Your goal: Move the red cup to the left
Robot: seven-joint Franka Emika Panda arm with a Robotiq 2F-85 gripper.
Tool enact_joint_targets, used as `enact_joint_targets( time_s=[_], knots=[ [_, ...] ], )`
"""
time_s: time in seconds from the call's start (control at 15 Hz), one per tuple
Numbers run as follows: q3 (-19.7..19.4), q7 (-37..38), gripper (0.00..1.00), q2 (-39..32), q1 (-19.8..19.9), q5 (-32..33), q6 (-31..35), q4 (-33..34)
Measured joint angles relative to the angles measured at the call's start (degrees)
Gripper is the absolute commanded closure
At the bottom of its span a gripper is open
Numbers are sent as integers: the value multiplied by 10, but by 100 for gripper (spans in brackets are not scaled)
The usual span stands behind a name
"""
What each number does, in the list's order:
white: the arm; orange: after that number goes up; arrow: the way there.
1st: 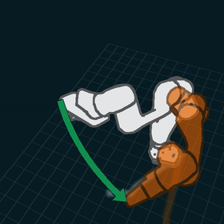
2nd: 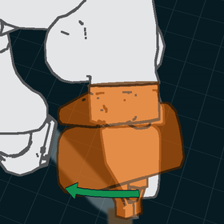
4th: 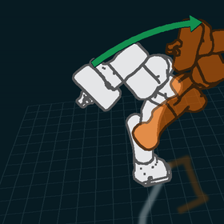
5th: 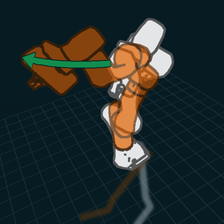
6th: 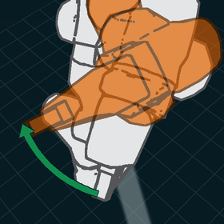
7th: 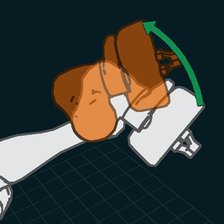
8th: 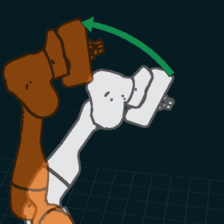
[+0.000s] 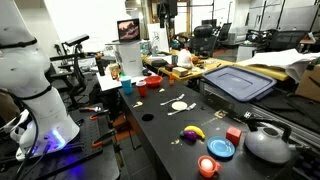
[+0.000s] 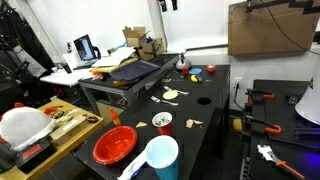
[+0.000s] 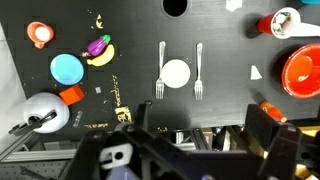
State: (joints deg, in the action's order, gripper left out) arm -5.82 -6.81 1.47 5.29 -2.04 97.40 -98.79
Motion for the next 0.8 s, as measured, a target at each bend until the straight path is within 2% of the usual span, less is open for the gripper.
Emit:
enact_joint_targets(
  time_s=[0.2,0.4,0.67,0.8],
  knots=[
    [-16,-48,0,-8,13,3,-10,16],
    [-26,-80,0,-42,25,6,13,26],
    [-27,-93,0,-107,30,6,49,35],
    [-27,-94,0,-117,30,6,50,42]
  ],
)
